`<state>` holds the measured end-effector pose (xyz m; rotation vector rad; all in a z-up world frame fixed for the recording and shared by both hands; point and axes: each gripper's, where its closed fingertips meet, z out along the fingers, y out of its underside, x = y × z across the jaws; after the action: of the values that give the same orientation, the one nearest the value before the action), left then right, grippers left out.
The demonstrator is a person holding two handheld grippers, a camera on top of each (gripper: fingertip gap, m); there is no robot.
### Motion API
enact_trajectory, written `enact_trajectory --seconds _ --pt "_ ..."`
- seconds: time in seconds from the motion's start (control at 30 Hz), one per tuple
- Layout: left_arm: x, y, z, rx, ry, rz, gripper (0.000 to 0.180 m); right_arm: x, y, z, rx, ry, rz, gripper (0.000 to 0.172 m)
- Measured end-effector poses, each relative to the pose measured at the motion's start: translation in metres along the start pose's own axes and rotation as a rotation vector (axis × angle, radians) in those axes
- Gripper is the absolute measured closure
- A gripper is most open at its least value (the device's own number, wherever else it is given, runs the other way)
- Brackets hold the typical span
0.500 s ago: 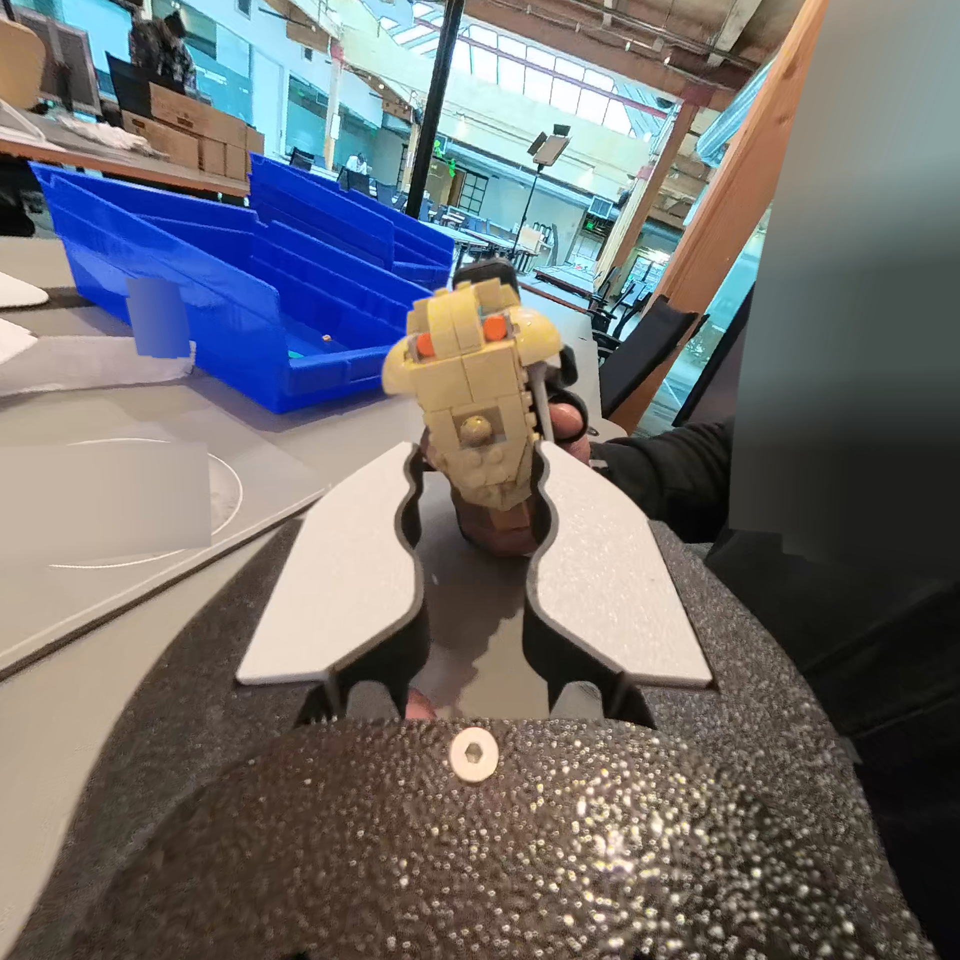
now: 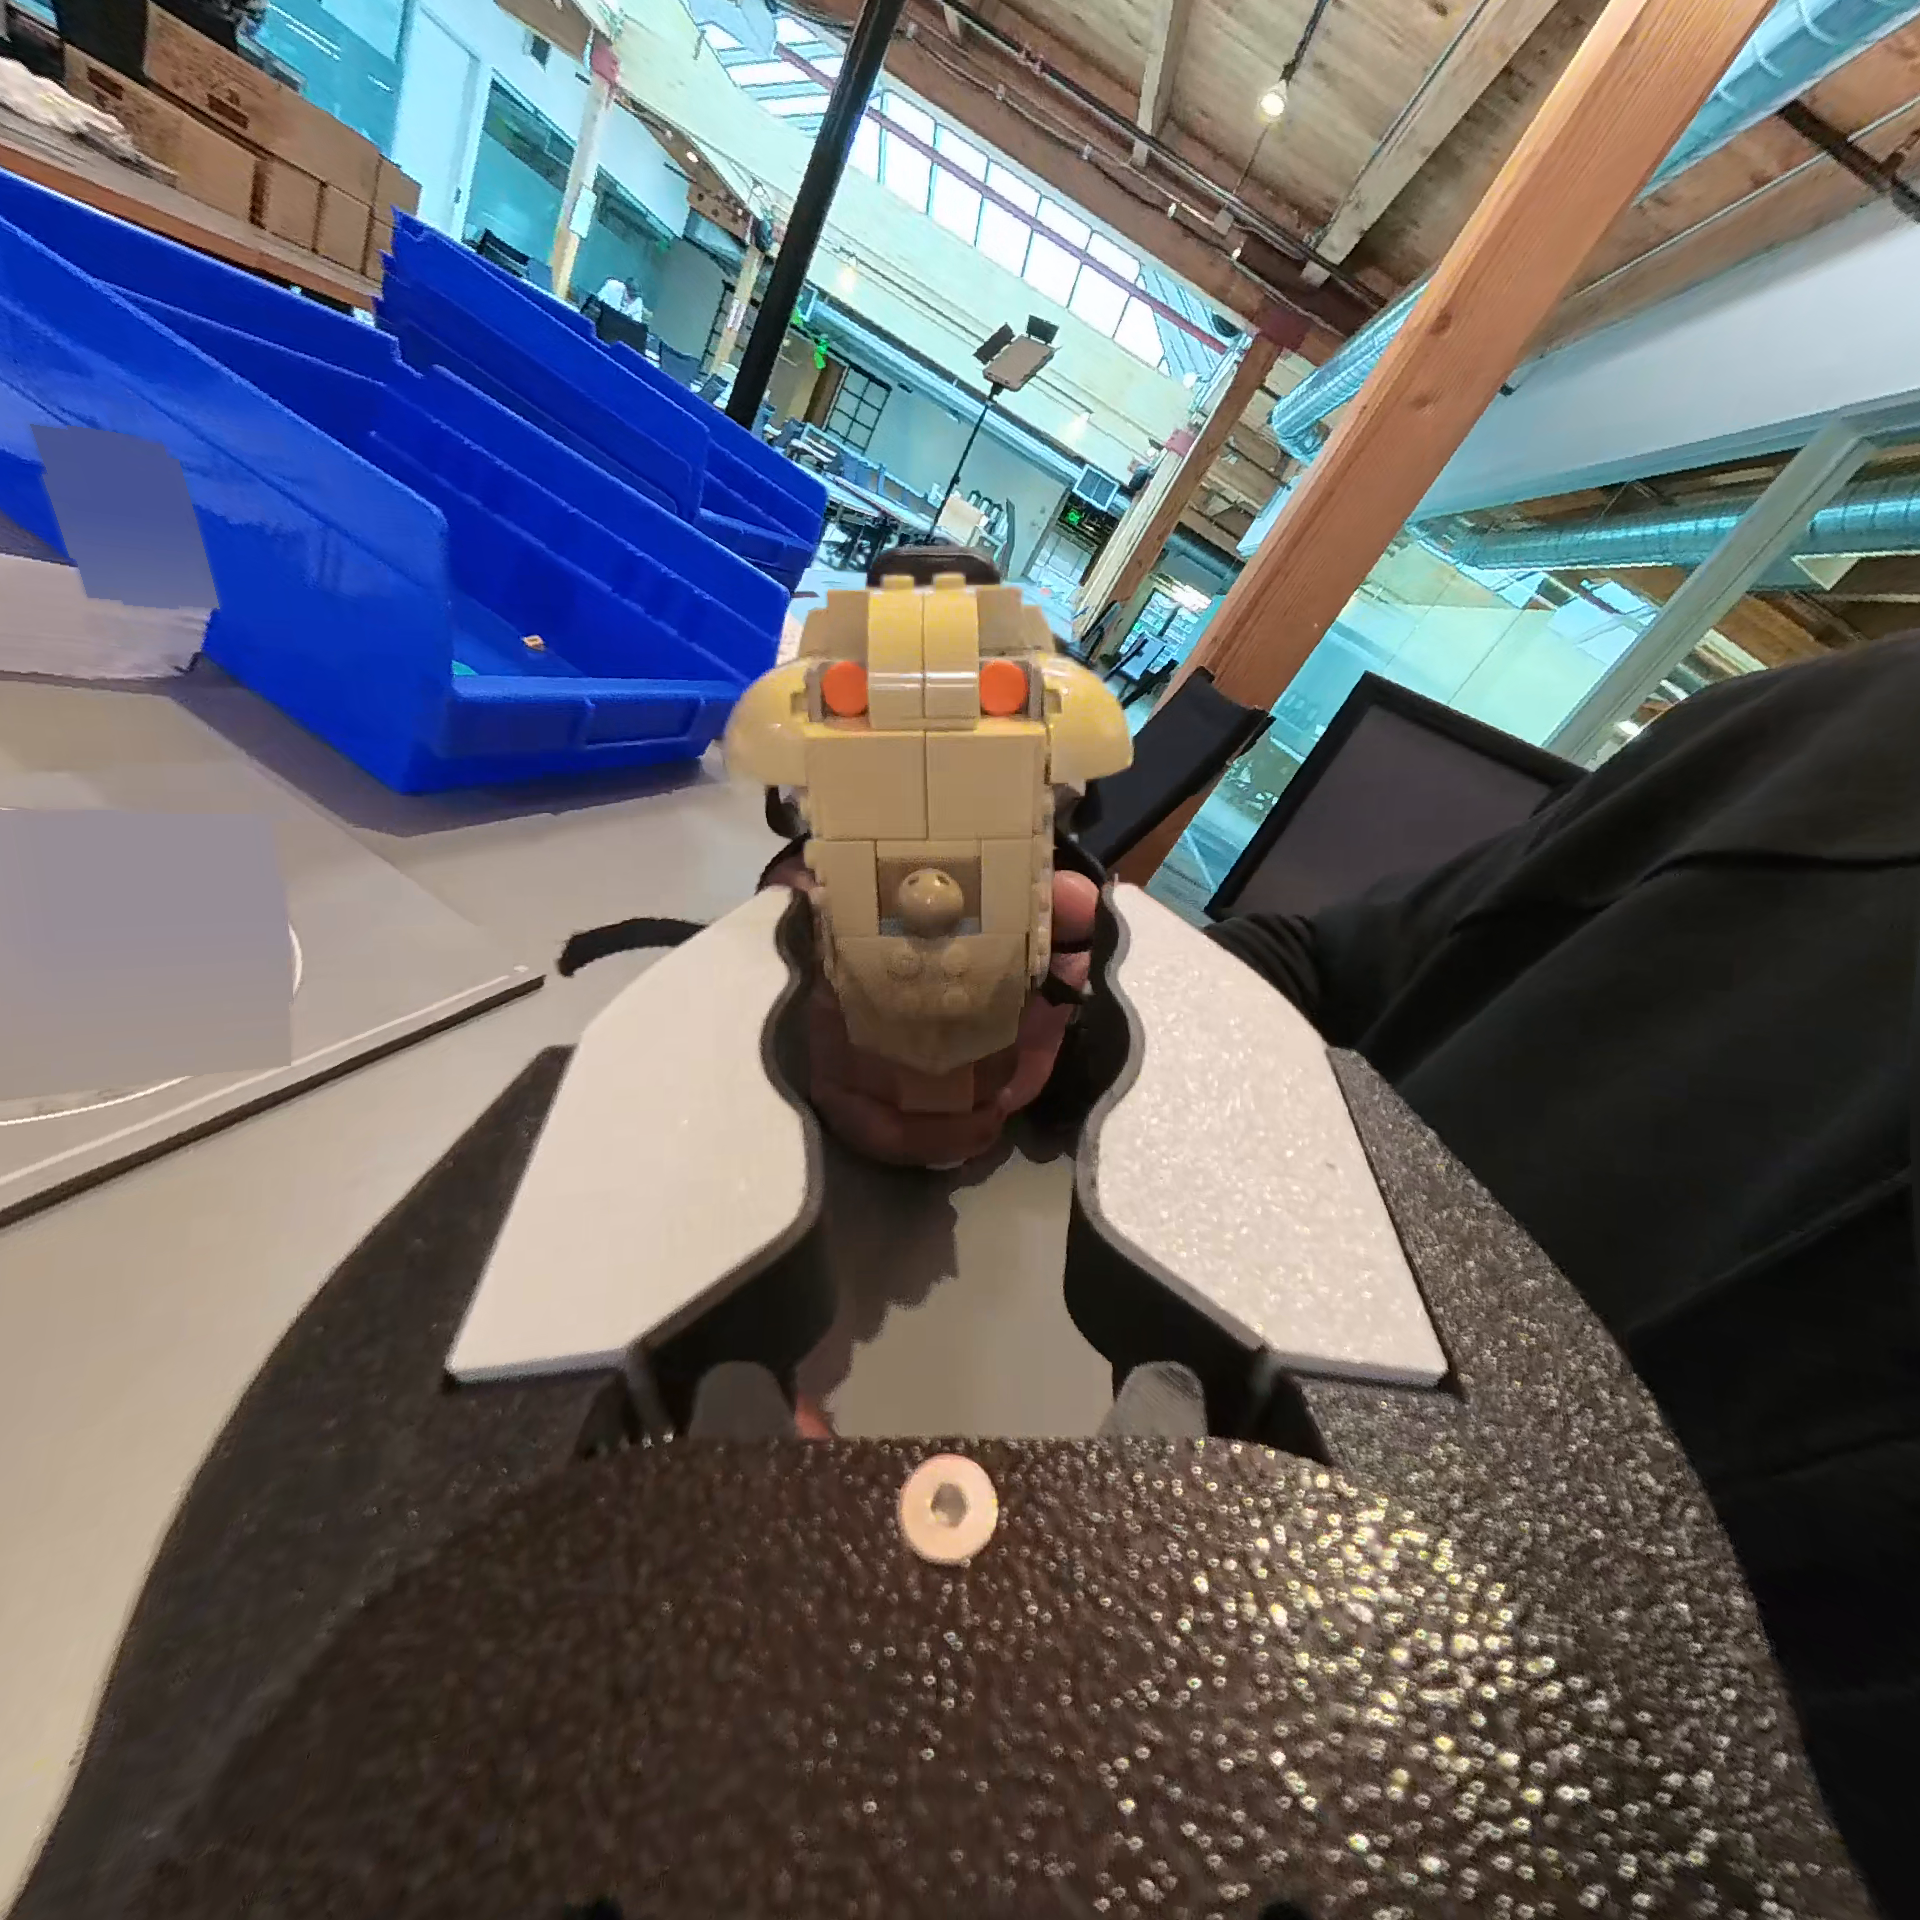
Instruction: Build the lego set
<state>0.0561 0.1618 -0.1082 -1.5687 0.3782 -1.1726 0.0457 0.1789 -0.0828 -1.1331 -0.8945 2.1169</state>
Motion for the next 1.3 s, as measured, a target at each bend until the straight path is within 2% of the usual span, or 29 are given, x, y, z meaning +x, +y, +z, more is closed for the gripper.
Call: enact_trajectory --seconds 0.03,0.1,0.27,0.4,0.5,0.6,0.7,0.8,0.9,1.13,1.3 --pt "-0.001 0.001 0.001 -0.003 -0.014 0.014 0.132 0.000 0.001 0.000 -0.003 0.000 -0.004 0.154" --pt "-0.004 0.001 0.001 -0.010 -0.055 0.074 0.138 -0.001 0.001 0.001 -0.004 0.000 -0.014 0.152" --pt "-0.016 0.001 -0.006 -0.049 -0.172 0.227 0.138 0.009 0.005 0.002 -0.041 0.070 -0.009 0.146" --pt "-0.035 -0.002 -0.018 -0.077 -0.321 0.296 0.138 0.032 0.009 -0.001 -0.099 0.224 0.012 0.142" --pt "-0.055 0.001 -0.032 -0.157 -0.465 0.328 0.138 0.051 0.011 -0.010 -0.149 0.364 0.010 0.140" --pt "-0.074 0.008 -0.049 -0.299 -0.630 0.391 0.138 0.060 0.014 -0.021 -0.222 0.489 -0.096 0.140" --pt "-0.087 0.012 -0.062 -0.406 -0.745 0.463 0.138 0.059 0.022 -0.021 -0.337 0.577 -0.355 0.140" --pt "-0.089 0.010 -0.065 -0.441 -0.777 0.496 0.138 0.058 0.040 -0.013 -0.472 0.619 -0.587 0.139" --pt "-0.089 0.010 -0.065 -0.449 -0.793 0.543 0.138 0.056 0.048 -0.005 -0.508 0.619 -0.676 0.139" --pt "-0.086 0.013 -0.060 -0.470 -0.795 0.698 0.138 0.061 0.050 -0.007 -0.559 0.626 -0.700 0.130" --pt "-0.084 0.013 -0.058 -0.425 -0.764 0.683 0.138 0.060 0.057 -0.005 -0.565 0.566 -0.537 0.128"
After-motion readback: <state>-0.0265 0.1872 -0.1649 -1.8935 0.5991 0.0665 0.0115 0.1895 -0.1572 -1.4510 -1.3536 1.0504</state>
